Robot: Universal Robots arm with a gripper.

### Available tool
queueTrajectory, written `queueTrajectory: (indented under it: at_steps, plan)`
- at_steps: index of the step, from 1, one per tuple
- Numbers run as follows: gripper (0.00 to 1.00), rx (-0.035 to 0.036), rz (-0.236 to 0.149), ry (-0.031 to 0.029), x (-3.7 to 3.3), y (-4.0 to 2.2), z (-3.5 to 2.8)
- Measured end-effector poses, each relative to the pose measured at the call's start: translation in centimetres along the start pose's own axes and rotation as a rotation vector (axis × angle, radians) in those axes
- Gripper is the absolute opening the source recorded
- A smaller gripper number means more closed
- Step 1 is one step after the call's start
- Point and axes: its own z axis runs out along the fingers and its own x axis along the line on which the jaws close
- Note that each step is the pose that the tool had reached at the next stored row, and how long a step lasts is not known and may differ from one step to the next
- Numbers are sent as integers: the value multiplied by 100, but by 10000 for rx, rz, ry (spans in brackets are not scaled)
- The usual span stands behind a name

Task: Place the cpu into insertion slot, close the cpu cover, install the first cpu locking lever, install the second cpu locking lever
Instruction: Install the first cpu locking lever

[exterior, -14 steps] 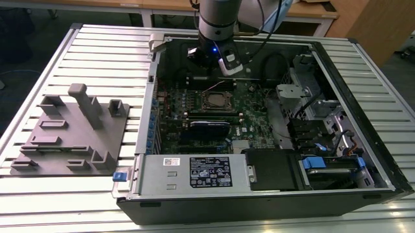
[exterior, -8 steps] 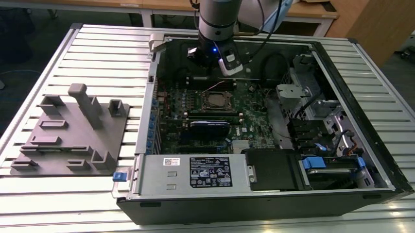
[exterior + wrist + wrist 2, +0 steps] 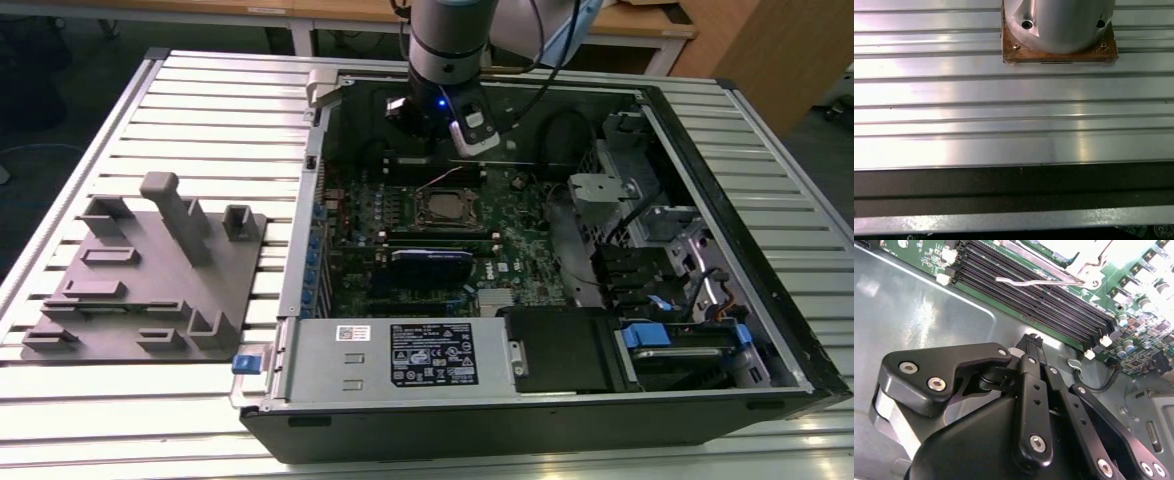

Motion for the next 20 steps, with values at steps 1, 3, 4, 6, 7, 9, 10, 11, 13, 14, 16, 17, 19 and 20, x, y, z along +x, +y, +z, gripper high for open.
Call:
queueTrajectory:
  at_steps: [1,3,4,6,7,9,10,11,13,14,16,17,19,20]
  plan:
    - [11,-8,0,0,0,0,0]
    - [11,-25,0,1,0,-1,0]
    - [11,-33,0,2,0,-1,0]
    - [11,-50,1,2,0,-2,0]
    - [11,-58,1,2,0,-2,-1]
    - [11,-75,1,3,0,-2,-1]
    - [11,-83,1,4,0,-3,-1]
    - [11,-91,1,4,0,-3,-1]
    - [11,-107,1,5,0,-3,-1]
    - [11,-115,1,5,0,-4,-1]
    - [11,-132,1,6,0,-4,-1]
    - [11,-140,2,6,0,-4,-2]
    - [11,-156,2,7,0,-5,-2]
    - [11,-164,3,7,0,-5,-2]
